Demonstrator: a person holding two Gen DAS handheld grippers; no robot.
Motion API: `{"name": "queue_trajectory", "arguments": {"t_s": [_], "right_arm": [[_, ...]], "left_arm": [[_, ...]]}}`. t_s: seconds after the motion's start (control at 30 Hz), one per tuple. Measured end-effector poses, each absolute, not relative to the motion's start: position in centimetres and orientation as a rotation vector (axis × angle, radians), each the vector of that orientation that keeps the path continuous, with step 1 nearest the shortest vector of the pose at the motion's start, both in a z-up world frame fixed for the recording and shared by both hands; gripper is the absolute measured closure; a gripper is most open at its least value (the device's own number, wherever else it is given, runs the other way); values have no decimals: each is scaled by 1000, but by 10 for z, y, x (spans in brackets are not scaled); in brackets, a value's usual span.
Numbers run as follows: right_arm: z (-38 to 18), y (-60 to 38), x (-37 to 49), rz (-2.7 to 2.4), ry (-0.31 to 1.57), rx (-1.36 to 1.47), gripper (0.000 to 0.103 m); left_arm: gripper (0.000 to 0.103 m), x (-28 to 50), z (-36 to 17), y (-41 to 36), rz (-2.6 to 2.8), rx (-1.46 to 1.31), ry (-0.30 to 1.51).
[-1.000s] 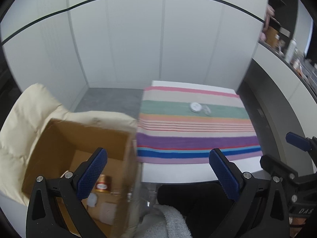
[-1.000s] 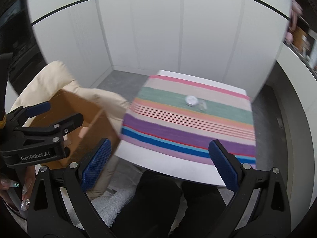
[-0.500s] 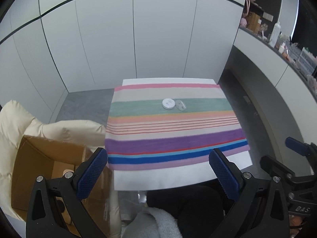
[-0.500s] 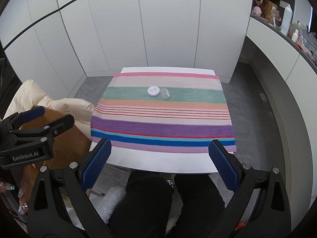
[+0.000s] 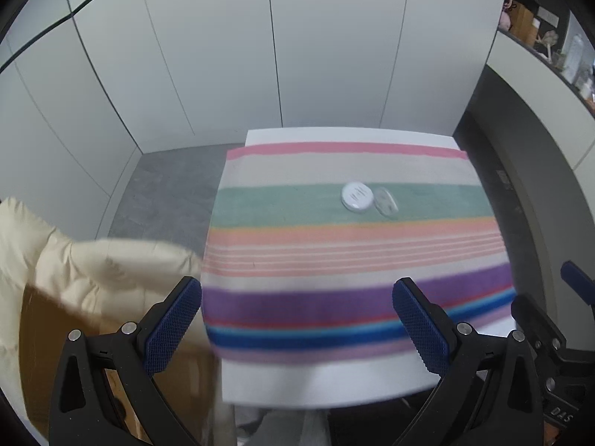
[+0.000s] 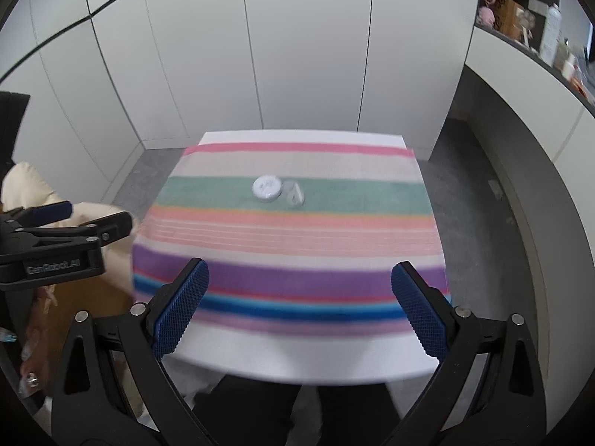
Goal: Organize objects
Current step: 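Withdraw both tools from the box back over the tablecloth, then grasp the clear lens case with the right tool while the left tool grasps the white compact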
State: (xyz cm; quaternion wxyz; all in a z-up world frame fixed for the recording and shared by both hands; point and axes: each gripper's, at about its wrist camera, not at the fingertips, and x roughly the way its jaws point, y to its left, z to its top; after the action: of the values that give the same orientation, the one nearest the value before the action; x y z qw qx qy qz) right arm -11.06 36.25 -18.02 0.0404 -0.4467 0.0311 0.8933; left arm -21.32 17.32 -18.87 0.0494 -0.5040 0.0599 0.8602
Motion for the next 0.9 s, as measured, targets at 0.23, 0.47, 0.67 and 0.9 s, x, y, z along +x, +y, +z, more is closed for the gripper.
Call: {"name": "queue_trajectory", "arguments": {"t_s": [0.23,0.47,0.67,0.9], "right_arm": [[-250,374,-217,2753,57,-1395,3],[-342,389,-295,2639,-30,-1537,7],[-384,383,-326,2662,-47,-1566,9],[-397,398,-340,2680,13,-1580,63]], "left_arm": [[0,-297,-248,175,2623,-1617,190],[1,-348,-312,170,2600,-1735,70],[1,-362,-352,186,2564,-1799,93],[1,-376,-361,211,2503,-1767,40]]}}
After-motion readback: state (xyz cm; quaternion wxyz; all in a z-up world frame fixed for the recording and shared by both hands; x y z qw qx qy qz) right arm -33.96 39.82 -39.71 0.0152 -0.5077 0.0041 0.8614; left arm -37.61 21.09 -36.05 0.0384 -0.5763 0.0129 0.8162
